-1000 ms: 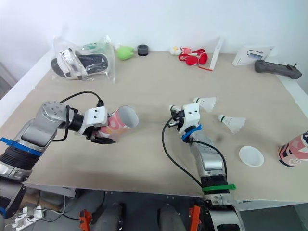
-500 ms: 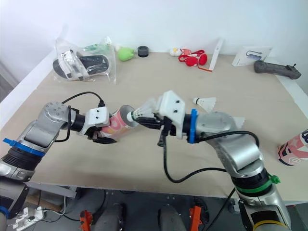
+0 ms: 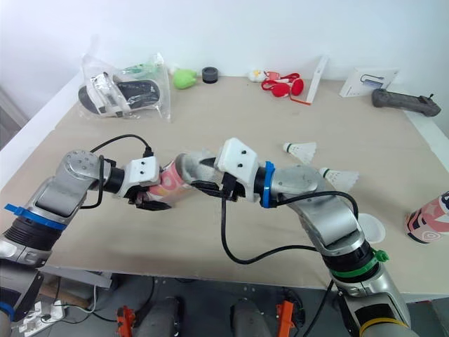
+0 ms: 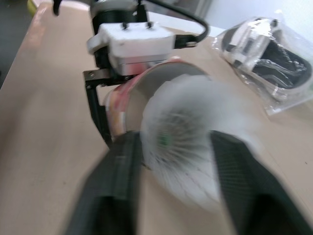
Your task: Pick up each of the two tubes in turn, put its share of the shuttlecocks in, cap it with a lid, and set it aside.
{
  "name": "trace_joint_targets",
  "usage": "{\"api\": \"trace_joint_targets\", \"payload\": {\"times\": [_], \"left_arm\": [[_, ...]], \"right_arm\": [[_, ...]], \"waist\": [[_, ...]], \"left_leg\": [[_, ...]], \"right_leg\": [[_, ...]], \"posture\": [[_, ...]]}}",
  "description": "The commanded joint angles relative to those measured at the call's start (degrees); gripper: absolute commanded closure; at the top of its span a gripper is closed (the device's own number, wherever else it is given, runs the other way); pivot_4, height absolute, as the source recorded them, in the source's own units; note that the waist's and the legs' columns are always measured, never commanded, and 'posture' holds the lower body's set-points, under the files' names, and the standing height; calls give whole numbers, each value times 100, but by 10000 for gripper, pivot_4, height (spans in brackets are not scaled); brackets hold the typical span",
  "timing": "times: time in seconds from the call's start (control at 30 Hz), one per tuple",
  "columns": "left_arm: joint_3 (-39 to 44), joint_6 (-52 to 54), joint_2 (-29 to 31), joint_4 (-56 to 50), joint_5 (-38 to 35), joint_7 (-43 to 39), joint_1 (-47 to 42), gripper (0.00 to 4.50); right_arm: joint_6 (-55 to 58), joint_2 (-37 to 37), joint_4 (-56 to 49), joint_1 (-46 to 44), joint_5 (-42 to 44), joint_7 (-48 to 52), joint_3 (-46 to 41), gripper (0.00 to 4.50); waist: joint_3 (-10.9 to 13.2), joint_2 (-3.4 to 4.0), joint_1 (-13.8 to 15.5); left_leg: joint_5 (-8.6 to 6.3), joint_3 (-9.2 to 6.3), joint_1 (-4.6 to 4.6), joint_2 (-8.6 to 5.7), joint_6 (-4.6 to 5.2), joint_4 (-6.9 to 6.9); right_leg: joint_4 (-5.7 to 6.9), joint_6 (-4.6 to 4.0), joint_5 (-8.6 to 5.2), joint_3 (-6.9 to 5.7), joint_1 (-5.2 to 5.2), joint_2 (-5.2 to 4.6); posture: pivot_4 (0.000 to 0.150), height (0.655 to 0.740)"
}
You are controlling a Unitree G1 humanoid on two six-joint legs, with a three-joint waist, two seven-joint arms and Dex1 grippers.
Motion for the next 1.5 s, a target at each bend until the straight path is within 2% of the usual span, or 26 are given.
{"api": "trace_joint_targets", "payload": {"times": [0.03,0.07,0.17,0.33,0.5,0.67,0.8,1.13,1.23,1.37,1.43,1.47,1.5], "left_arm": [[-210,41,-148,-15,-31,-37,137,13449],[-201,42,-160,-14,-32,-36,143,13449],[-183,28,-196,15,-22,-37,154,13449],[-195,-13,-284,84,-16,-25,138,13449],[-224,-61,-355,146,-5,-34,127,13449],[-233,-103,-385,212,12,-41,102,13449],[-241,-119,-421,223,25,-42,92,13449],[-178,-63,-403,132,36,-6,156,13449],[-164,-37,-403,109,42,11,166,13449],[-136,34,-359,-19,27,35,242,13449],[-127,58,-349,-60,22,38,264,13449],[-124,71,-347,-77,21,41,272,13449],[-121,82,-345,-91,19,44,278,13449]], "right_arm": [[336,-31,-551,177,577,-111,-740,2863],[539,-80,-641,321,859,-208,-1181,1047],[757,-263,-580,751,1082,-569,-2266,1047],[291,-541,261,1721,461,-1220,-3693,1047],[-129,-564,1005,2676,111,-1478,-4427,1047],[-475,-356,1302,3024,37,-1754,-4561,1047],[-883,20,1810,3081,-158,-1997,-4264,1047],[-1392,260,2788,2437,-366,-2086,-3629,1047],[-1615,264,3206,2215,-532,-2155,-3479,10226],[-1869,287,3569,2067,-601,-2212,-3401,27210],[-1943,299,3664,2035,-622,-2232,-3379,31264],[-1977,303,3700,2025,-628,-2233,-3373,36162],[-2004,305,3723,2018,-631,-2235,-3367,39218]], "waist": [[0,0,27],[0,0,39],[-1,-2,88],[-5,-2,111],[-15,20,103],[-26,44,81],[-31,49,88],[-37,62,86],[-37,63,86],[-37,64,90],[-37,64,84],[-37,64,83],[-37,64,83]], "left_leg": [[0,0,0,0,0,-1],[0,-3,-2,0,0,-1],[0,-2,-6,-6,0,2],[0,-2,-2,-7,0,0],[0,6,2,-10,0,0],[0,13,5,-10,0,2],[7,17,12,-11,12,4],[9,19,14,-12,14,2],[9,19,15,-13,14,2],[9,19,13,-13,15,1],[9,19,12,-14,15,0],[9,19,13,-14,15,0],[9,18,14,-13,15,0]], "right_leg": [[0,0,0,0,0,0],[0,-2,-1,-3,0,0],[-3,-7,3,-4,3,-8],[-6,-6,2,-6,7,-8],[-6,0,1,3,8,-10],[-6,26,-7,13,9,-9],[-6,35,-3,15,16,-9],[-7,36,-1,18,16,-9],[-7,36,0,19,16,-9],[-8,35,-2,18,16,-9],[-9,34,-2,19,16,-10],[-9,34,-2,19,16,-9],[-9,34,-2,18,16,-9]], "posture": [[1500,7400],[1500,7400],[1500,7400],[1500,7400],[1500,7400],[1500,7400],[1500,7400],[1500,7400],[1500,7400],[1500,7400],[1500,7400],[1500,7400],[1500,7400]]}}
